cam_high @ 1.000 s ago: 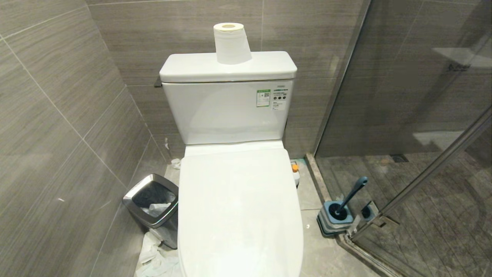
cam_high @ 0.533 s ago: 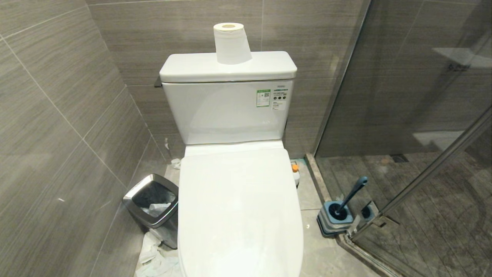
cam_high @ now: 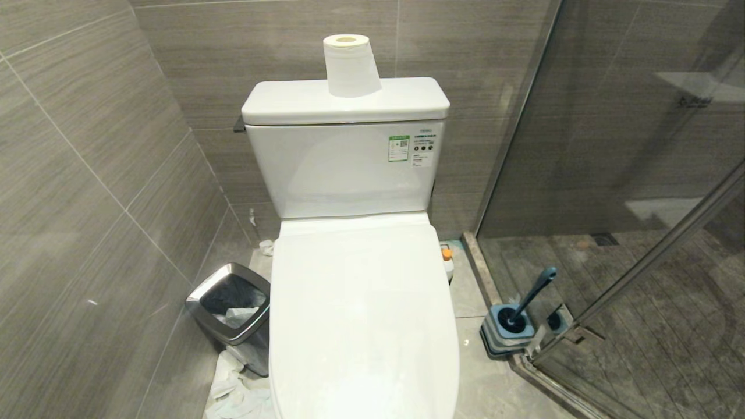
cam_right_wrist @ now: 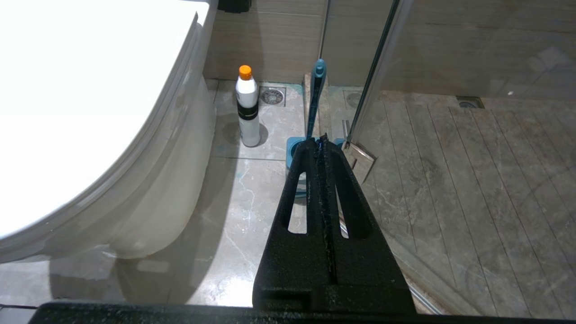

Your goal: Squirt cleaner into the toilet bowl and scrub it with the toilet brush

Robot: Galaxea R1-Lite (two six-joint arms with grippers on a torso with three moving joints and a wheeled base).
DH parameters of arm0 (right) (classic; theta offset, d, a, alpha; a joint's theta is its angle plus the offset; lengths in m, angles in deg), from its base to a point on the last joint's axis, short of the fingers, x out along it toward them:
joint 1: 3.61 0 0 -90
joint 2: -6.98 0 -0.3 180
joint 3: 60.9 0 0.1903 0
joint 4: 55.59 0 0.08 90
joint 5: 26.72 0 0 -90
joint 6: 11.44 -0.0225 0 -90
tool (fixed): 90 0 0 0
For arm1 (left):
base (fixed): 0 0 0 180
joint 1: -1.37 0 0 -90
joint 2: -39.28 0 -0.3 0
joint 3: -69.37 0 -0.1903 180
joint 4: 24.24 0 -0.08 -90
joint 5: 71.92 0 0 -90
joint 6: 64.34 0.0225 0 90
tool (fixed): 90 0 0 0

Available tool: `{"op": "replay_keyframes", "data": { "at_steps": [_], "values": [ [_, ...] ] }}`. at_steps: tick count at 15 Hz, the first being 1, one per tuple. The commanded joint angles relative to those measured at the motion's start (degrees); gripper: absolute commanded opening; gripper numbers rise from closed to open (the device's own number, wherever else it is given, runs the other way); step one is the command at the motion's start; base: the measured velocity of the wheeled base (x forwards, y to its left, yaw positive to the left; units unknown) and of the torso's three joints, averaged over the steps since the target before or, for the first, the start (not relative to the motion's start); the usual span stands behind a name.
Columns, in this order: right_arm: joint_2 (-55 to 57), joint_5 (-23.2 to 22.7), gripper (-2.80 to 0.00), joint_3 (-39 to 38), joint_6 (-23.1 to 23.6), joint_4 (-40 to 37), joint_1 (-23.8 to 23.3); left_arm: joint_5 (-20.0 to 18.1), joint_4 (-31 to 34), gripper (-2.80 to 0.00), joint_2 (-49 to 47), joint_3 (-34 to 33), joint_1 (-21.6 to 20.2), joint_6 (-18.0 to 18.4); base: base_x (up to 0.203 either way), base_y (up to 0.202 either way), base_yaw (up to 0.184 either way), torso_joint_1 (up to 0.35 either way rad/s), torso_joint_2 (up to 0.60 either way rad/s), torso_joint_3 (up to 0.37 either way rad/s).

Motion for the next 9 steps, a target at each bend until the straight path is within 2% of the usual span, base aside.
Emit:
{"op": "replay_keyframes", "data": {
  "at_steps": [1, 9],
  "values": [
    [0.1, 0.0, -2.80, 0.0, 0.0, 0.0, 0.0, 0.0, 0.0, -2.80, 0.0, 0.0, 0.0, 0.0, 0.000, 0.000, 0.000, 0.000, 0.00, 0.000],
    [0.1, 0.0, -2.80, 0.0, 0.0, 0.0, 0.0, 0.0, 0.0, -2.80, 0.0, 0.0, 0.0, 0.0, 0.000, 0.000, 0.000, 0.000, 0.00, 0.000]
  ]
}}
